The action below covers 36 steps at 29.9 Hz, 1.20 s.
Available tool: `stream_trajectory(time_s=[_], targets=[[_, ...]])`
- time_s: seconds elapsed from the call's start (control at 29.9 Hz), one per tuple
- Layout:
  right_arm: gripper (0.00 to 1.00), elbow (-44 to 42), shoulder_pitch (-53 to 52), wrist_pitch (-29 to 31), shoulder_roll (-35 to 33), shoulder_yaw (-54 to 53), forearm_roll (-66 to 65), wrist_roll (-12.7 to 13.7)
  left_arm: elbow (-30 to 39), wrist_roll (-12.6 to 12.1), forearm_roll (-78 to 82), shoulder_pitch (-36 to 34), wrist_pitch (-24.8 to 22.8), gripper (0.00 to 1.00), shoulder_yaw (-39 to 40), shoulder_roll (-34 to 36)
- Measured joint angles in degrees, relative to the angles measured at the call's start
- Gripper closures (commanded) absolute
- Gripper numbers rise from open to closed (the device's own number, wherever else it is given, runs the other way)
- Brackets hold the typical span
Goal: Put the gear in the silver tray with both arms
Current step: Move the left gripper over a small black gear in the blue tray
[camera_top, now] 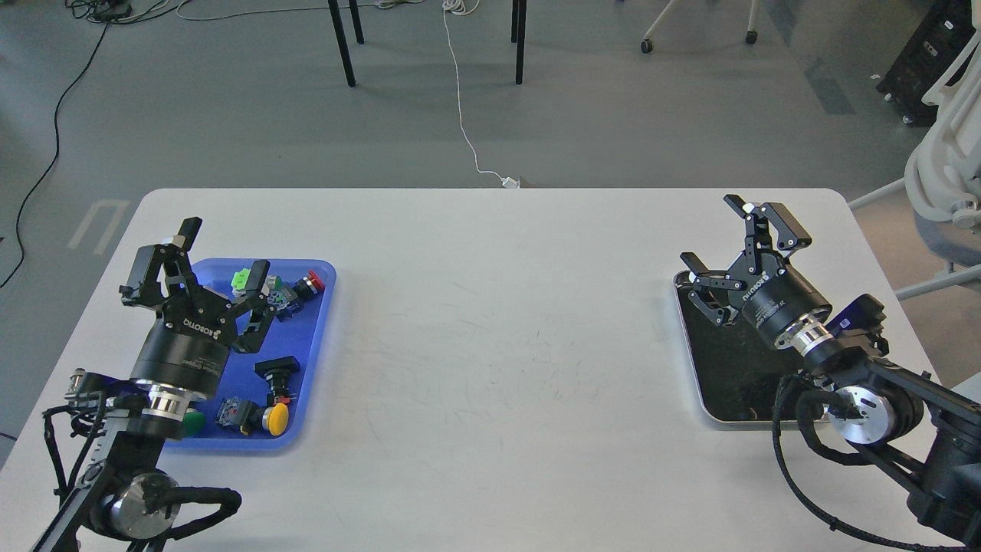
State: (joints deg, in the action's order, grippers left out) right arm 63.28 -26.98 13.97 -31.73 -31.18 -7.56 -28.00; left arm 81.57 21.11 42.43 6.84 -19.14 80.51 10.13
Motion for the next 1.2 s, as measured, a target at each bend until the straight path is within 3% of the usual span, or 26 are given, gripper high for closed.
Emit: stream_trajectory(time_s=[0.6, 1.2], targets=[[0.01, -0.1, 0.2, 0.7, 0.0, 0.1, -0.2, 0.0, -0.7, 0.0, -0.2, -0.9, 2.8, 0.02, -1.0, 0.9], [0.01, -1.7, 1.5, 1.1, -0.3, -0.1, -0.8, 0.0, -1.7, 0.3, 0.0, -0.7, 2.1, 0.02, -1.1, 3.0]])
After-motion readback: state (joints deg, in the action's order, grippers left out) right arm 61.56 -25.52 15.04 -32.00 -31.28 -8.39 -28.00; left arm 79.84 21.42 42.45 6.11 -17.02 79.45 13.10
